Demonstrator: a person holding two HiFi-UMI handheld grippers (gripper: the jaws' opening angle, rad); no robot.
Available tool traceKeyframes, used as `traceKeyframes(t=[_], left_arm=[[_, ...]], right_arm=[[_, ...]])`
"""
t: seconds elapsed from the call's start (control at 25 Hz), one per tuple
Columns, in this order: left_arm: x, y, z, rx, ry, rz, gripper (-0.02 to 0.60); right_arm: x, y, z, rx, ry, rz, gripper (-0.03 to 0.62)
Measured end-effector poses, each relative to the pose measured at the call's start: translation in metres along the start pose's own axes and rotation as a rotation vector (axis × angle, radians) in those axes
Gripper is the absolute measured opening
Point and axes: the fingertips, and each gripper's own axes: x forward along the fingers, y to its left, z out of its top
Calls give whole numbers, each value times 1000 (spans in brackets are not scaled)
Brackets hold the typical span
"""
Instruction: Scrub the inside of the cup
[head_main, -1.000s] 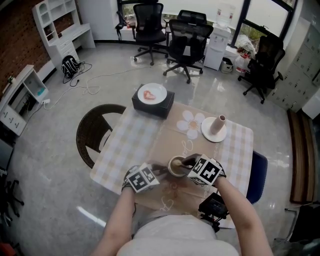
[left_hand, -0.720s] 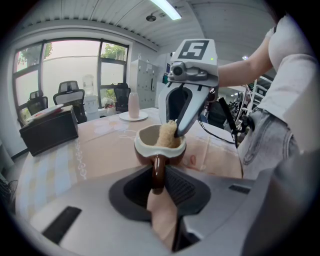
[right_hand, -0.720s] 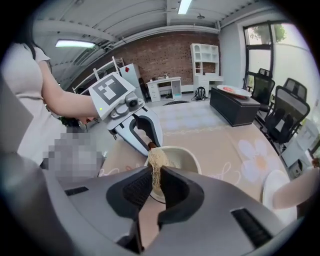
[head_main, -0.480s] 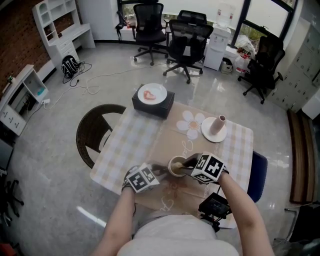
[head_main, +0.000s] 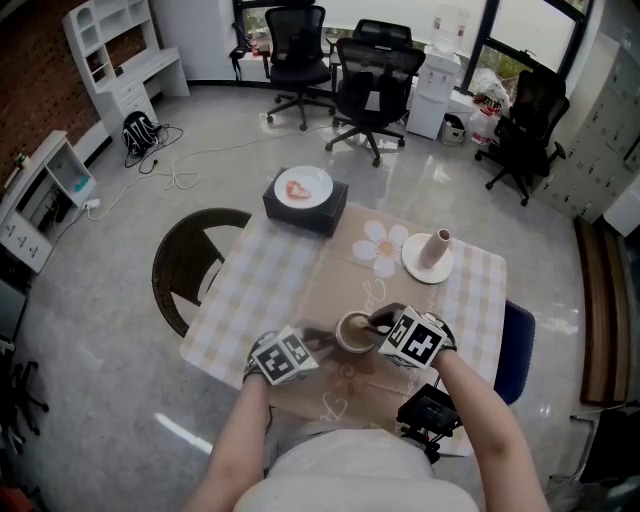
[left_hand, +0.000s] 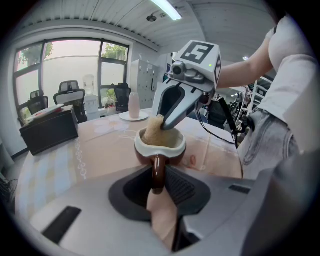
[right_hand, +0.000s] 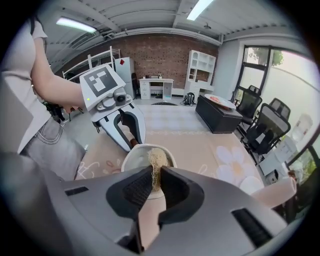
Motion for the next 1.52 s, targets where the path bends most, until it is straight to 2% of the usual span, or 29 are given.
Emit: traceKeyframes(t=[0.24,0.48,0.76,1.0,1.28,1.52], left_arm=[[0,1,0,-1,1,0,71],[0,1,0,0,2,-1,70],[-1,1,0,1,2,-4,70],[0,0,0,3,-2,-5,71],[2,0,-3,-19,0,-4,69],[3,0,-10,13,38,6,72]], right_arm=[[-2,19,-3,60,46,155,49],[-3,28,0,85,61,222,49],[-6,8,13,75,6,93,49],[1,0,12,-32,46,-20,49],[2,-8,7,-11,178,-36,49],[-1,-5,1,43,321,18,49]])
